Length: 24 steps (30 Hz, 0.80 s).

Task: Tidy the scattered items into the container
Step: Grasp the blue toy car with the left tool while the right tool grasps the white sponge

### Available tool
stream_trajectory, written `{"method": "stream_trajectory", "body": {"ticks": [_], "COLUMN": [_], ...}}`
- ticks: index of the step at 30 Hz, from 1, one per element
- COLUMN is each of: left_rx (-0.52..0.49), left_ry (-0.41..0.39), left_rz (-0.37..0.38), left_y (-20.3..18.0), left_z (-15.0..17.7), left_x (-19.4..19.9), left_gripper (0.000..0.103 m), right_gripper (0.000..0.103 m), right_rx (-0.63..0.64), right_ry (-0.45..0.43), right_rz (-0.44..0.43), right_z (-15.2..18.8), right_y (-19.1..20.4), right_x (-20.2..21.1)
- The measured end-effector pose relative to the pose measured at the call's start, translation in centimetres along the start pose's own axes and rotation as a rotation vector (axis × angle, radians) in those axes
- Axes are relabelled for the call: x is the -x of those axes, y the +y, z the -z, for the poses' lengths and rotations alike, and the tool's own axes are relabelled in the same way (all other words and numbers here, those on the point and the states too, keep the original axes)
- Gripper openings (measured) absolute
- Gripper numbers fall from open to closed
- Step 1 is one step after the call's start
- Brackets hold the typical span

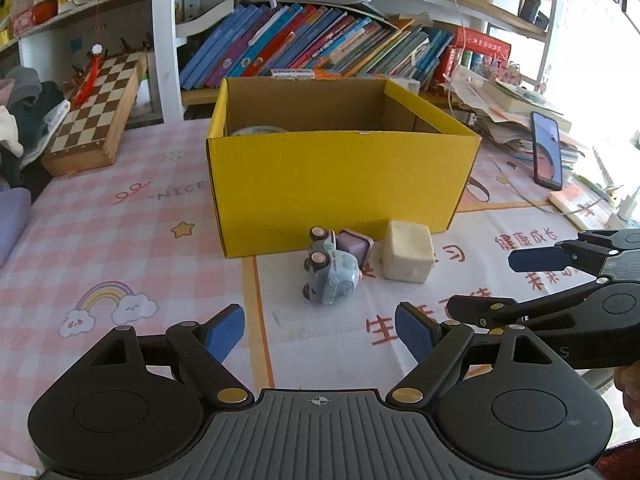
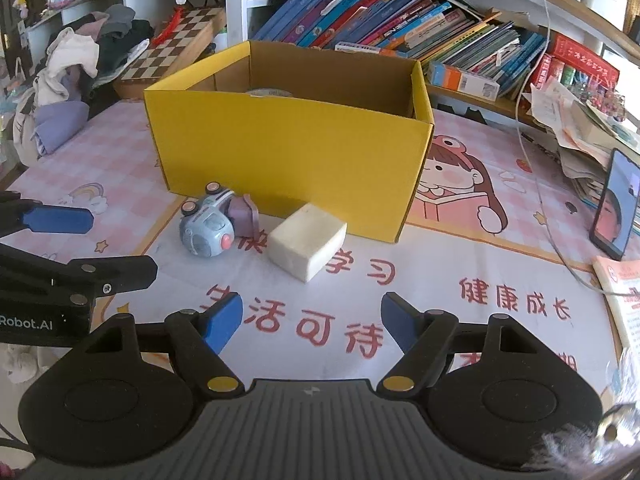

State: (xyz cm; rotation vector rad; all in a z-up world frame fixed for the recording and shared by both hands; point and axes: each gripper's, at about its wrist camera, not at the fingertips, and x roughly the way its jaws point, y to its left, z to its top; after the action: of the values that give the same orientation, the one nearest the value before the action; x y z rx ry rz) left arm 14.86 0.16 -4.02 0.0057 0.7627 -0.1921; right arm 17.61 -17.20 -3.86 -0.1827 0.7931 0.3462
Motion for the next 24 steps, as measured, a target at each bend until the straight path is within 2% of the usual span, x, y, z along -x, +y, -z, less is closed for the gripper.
{"method": "stream_trajectory", "body": {"ticks": [17, 24], "left_rx": [0.023, 0.051], "left_ry": [0.046, 0.078], "left_rz": [-0.012, -0.011], "left_y": [0.2, 0.6], "left_z": [-2.2, -2.8], "left_x": [-4.3, -6.0], "left_gripper": [0.079, 0.069], "right_gripper": [0.071, 0.071], "right_rx": [0.023, 0.023], "right_ry": [0.06, 0.087], "right_rz": [-0.072, -0.112], "right_z": [-2.9, -3.9], "right_y": [-2.5, -3.6], "right_x": [-5.1, -6.9]}}
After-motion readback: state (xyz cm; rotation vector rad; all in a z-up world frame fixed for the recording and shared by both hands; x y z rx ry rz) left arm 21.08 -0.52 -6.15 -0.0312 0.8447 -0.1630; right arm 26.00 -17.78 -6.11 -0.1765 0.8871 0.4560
